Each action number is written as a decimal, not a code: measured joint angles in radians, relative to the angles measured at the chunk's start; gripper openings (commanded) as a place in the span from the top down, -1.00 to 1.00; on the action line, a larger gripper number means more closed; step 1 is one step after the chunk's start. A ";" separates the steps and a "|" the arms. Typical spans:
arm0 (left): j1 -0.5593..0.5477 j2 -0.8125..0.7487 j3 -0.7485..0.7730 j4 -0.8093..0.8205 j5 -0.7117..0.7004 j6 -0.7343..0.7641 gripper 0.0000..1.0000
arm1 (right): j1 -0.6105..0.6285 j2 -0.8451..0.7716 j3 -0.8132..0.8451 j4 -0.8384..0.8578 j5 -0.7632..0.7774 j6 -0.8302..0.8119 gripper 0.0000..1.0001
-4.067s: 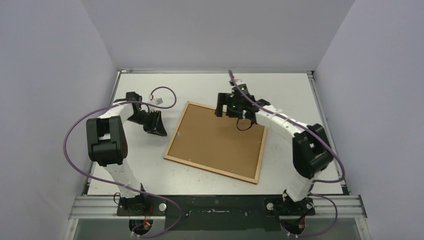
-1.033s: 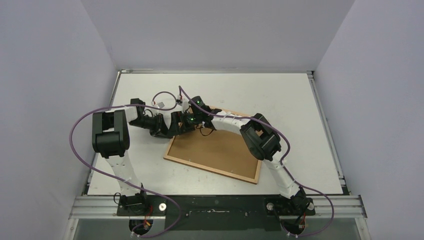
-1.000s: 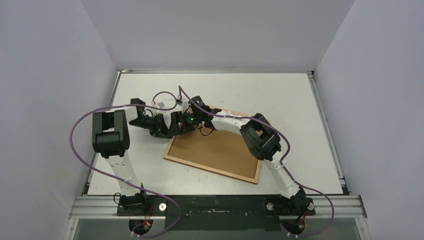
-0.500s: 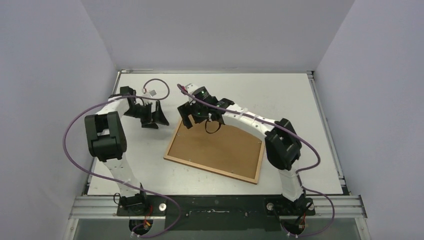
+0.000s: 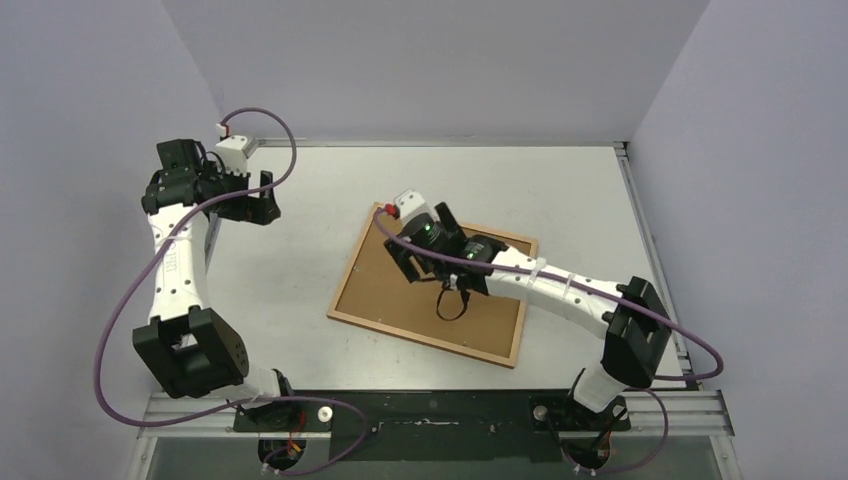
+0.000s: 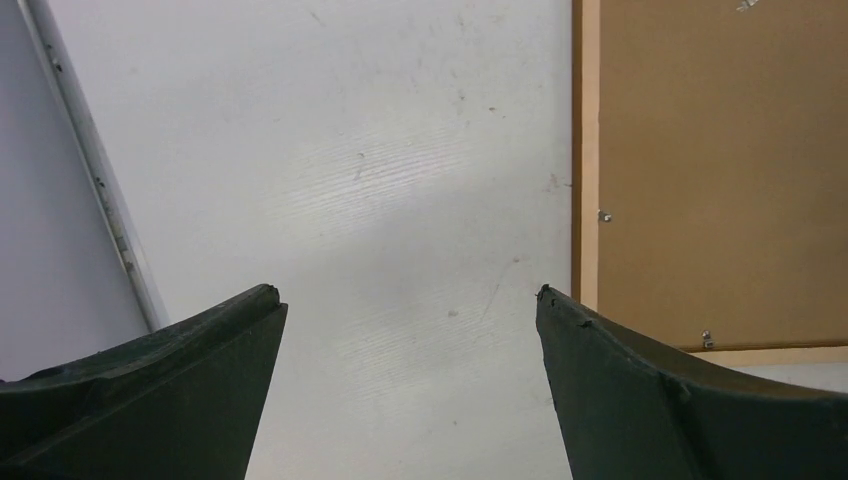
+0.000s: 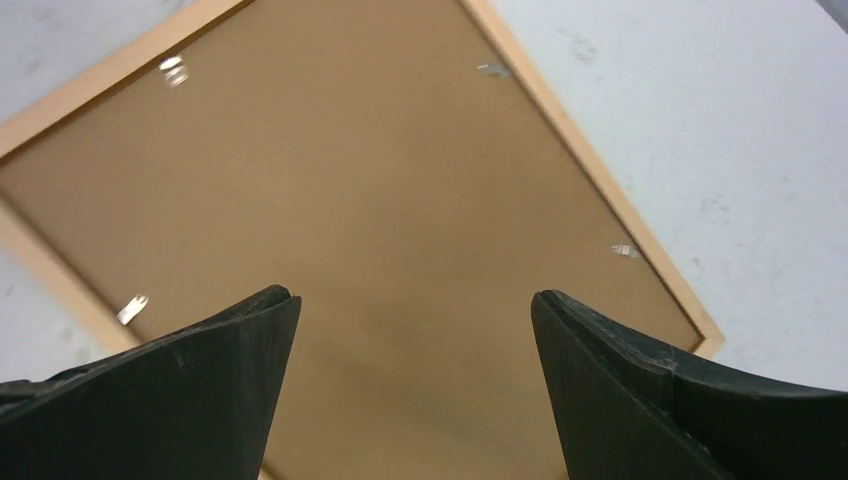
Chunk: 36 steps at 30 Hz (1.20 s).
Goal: Put the photo into the frame
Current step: Turn over the photo frame at the center of the board.
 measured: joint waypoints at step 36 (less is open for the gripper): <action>0.018 -0.019 -0.264 -0.042 0.116 0.055 -0.80 | 0.355 0.210 -0.206 0.137 -0.213 -0.058 -0.23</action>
